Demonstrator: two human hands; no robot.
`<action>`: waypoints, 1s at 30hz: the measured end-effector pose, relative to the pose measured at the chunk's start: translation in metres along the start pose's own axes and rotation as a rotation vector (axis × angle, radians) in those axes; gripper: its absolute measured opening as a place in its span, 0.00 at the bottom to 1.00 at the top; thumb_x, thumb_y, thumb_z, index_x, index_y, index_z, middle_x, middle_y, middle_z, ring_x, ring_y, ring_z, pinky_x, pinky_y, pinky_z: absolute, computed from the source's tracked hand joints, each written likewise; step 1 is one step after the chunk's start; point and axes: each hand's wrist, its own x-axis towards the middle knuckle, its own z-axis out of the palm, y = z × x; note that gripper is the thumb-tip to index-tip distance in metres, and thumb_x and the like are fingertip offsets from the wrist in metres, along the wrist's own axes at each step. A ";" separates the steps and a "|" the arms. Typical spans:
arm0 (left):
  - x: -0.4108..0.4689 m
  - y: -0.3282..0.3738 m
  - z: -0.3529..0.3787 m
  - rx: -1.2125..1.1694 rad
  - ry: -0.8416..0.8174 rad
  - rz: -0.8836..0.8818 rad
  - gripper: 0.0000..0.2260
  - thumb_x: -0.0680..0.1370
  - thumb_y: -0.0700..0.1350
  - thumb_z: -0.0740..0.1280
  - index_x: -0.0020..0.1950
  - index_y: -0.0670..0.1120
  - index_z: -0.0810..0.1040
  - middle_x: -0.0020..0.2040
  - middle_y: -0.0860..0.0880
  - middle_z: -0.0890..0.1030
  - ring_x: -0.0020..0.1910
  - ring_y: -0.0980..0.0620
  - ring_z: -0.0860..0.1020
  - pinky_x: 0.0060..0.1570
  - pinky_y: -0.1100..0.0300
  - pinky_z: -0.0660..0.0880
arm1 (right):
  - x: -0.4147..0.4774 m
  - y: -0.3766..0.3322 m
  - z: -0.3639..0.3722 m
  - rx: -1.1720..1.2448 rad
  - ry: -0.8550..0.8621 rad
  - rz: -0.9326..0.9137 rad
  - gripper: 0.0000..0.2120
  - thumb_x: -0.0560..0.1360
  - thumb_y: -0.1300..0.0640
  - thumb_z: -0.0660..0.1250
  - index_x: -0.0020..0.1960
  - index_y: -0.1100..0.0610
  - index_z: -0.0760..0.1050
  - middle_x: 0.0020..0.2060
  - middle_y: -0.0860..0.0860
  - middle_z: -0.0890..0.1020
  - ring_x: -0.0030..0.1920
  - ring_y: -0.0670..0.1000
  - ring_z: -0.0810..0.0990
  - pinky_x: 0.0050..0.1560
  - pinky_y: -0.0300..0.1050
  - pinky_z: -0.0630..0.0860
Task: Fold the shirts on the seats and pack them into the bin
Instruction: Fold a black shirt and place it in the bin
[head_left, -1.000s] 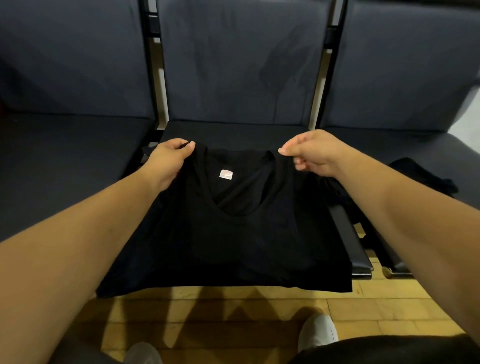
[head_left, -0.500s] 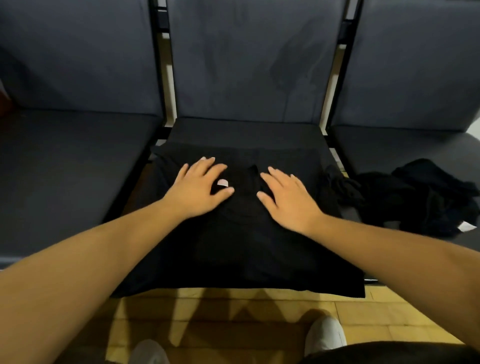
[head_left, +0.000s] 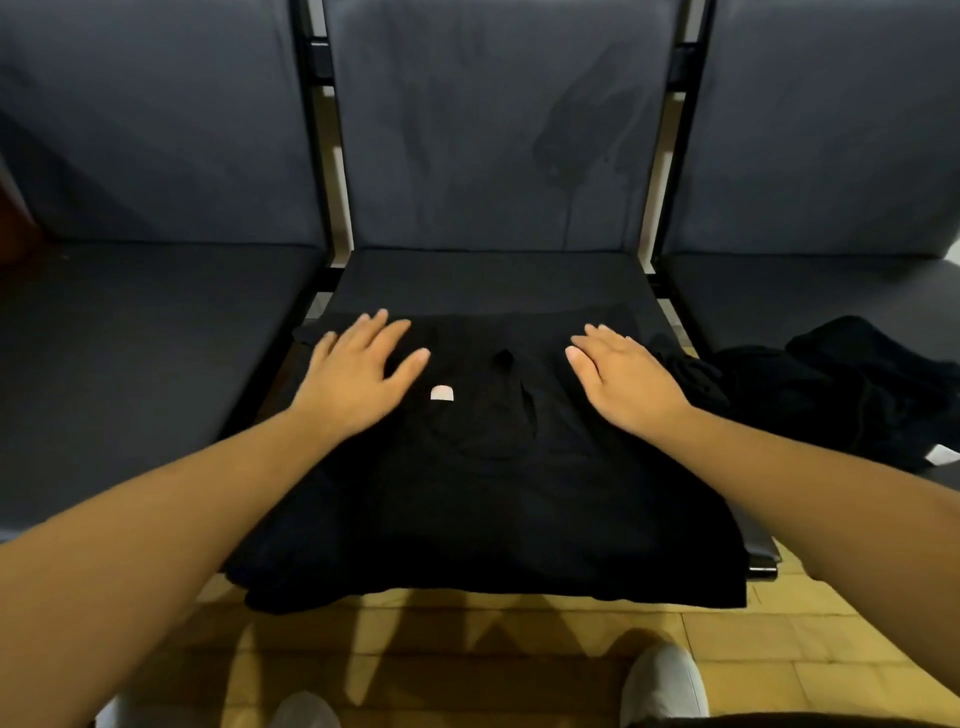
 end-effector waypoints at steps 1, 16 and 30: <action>0.010 -0.008 0.001 -0.003 -0.037 -0.059 0.31 0.81 0.69 0.48 0.81 0.57 0.57 0.83 0.52 0.51 0.82 0.53 0.46 0.79 0.45 0.42 | 0.008 0.004 0.003 -0.027 -0.039 0.024 0.26 0.86 0.45 0.48 0.78 0.57 0.64 0.79 0.54 0.63 0.80 0.52 0.56 0.80 0.51 0.51; 0.102 -0.066 -0.009 -0.071 -0.200 -0.133 0.28 0.84 0.50 0.62 0.82 0.45 0.57 0.83 0.48 0.54 0.81 0.47 0.52 0.79 0.52 0.51 | 0.117 0.034 -0.019 -0.011 -0.214 0.164 0.30 0.82 0.48 0.64 0.81 0.54 0.59 0.80 0.55 0.58 0.80 0.56 0.56 0.79 0.56 0.53; 0.153 -0.069 -0.059 0.043 0.134 -0.088 0.14 0.79 0.49 0.72 0.56 0.42 0.74 0.54 0.35 0.79 0.54 0.35 0.78 0.49 0.48 0.73 | 0.175 0.024 -0.046 0.032 -0.014 0.194 0.14 0.80 0.51 0.69 0.55 0.60 0.71 0.51 0.58 0.75 0.49 0.57 0.73 0.46 0.47 0.68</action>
